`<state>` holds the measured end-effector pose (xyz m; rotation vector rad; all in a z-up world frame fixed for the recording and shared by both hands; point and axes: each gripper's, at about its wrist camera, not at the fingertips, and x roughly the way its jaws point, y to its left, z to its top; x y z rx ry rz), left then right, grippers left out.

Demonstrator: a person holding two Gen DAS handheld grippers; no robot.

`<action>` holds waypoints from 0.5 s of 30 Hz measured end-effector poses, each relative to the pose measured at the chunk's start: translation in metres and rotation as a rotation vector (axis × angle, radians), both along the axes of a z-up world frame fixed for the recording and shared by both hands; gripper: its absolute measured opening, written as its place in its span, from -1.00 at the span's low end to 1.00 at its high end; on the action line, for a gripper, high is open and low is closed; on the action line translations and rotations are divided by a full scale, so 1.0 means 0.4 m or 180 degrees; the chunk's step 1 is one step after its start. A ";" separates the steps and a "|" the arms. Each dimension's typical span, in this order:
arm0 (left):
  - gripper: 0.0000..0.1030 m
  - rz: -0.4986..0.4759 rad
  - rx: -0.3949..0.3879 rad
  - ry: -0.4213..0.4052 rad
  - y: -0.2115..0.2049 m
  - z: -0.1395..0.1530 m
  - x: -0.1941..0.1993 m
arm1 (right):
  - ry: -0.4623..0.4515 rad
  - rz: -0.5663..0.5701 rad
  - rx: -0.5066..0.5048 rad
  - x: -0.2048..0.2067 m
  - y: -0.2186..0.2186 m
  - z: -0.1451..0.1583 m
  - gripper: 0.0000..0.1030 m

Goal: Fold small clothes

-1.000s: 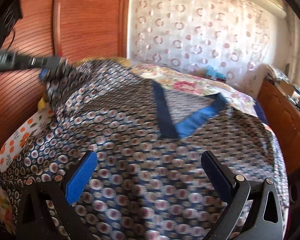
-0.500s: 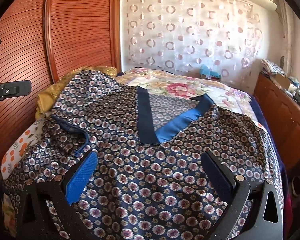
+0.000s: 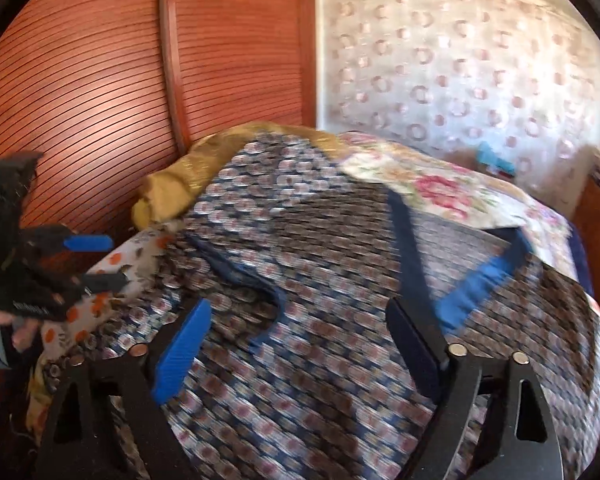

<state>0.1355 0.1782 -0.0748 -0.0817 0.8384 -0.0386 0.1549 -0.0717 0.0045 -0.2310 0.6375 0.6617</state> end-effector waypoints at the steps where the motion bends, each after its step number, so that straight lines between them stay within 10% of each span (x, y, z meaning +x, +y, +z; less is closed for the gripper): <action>1: 0.56 0.0013 0.0003 0.0008 0.003 -0.006 0.003 | 0.0028 0.0060 -0.0018 0.015 0.022 -0.003 0.47; 15: 0.56 0.0023 0.0133 0.0100 -0.006 -0.066 0.016 | 0.0295 0.0629 -0.0313 0.159 0.257 -0.046 -0.28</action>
